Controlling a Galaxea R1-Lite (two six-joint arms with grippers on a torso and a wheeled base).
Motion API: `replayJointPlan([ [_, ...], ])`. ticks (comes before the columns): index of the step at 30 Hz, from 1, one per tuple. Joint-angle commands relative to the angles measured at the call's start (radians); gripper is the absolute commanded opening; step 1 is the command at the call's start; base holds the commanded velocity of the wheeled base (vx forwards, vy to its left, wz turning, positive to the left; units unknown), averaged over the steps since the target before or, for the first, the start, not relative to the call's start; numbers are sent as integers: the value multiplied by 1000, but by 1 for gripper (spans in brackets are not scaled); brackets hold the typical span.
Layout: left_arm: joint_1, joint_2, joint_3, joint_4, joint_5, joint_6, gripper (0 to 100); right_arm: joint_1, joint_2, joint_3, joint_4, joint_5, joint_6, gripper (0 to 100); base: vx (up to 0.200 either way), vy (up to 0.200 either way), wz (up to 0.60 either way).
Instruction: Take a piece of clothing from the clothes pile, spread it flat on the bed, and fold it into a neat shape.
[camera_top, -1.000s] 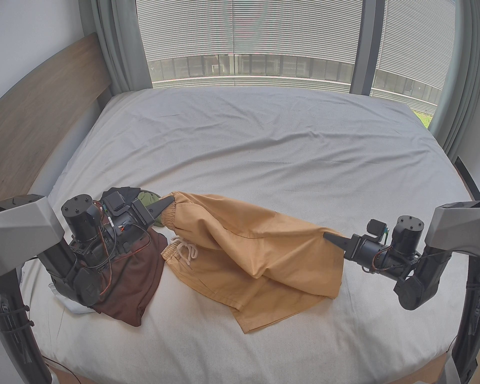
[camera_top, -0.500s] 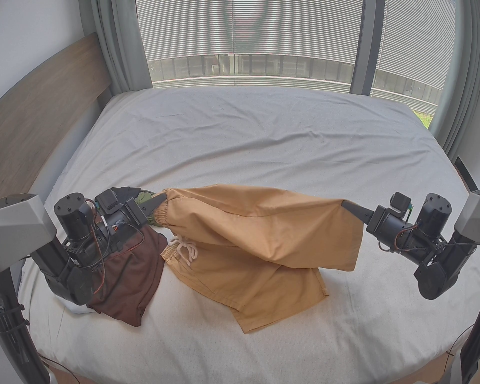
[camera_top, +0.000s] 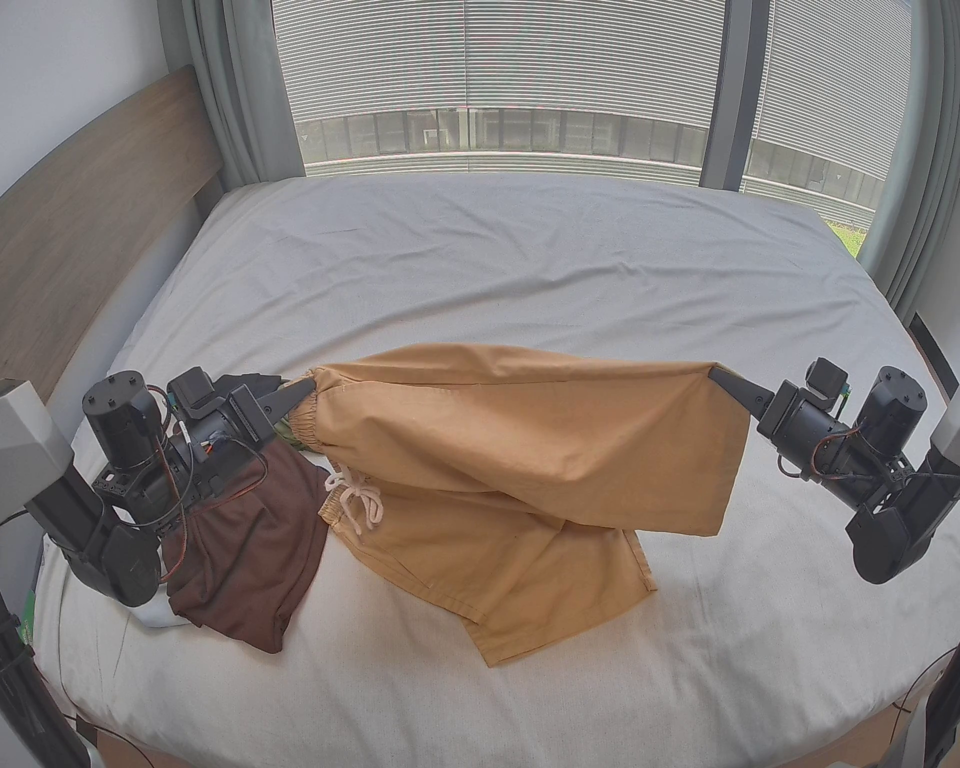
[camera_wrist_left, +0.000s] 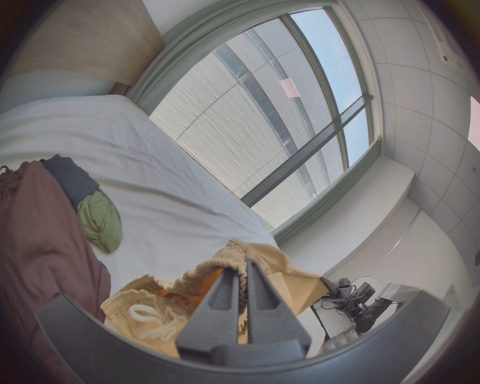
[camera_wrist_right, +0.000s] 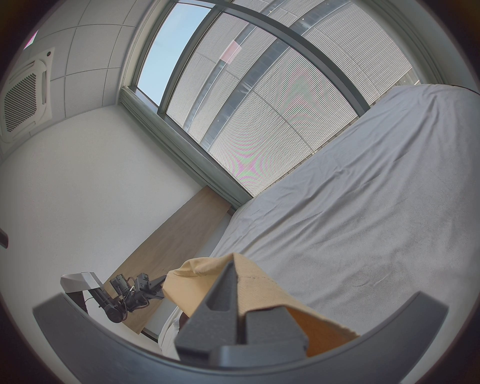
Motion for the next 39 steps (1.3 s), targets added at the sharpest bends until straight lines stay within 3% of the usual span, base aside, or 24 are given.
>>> replayJointPlan([
  [1, 1, -68, 1, 58, 9, 13, 0, -2, -3, -3, -1, 0, -1, 0, 0, 0, 0],
  [7, -1, -128, 1, 190, 12, 28, 0, -19, -2, -14, -1, -2, -1, 0, 0, 0, 0],
  [12, -8, -103, -5, 181, 14, 49, 0, -33, -2, -16, -1, -2, -1, 0, 0, 0, 0],
  [20, -11, -5, -28, 74, 49, 66, 0, -37, -2, -17, -1, 0, -2, 0, 0, 0, 0],
  [21, -21, 44, -40, 22, 91, 66, 0, -37, 2, -17, -1, 0, -2, 0, 0, 0, 0],
  [26, -34, 105, -46, -63, 124, 65, 0, -48, 0, -8, -4, -11, -16, 0, 0, 0, 0],
  [39, -31, 222, -167, -69, 149, 46, 0, -66, 164, -154, 1, -14, -14, 0, 0, 0, 0],
])
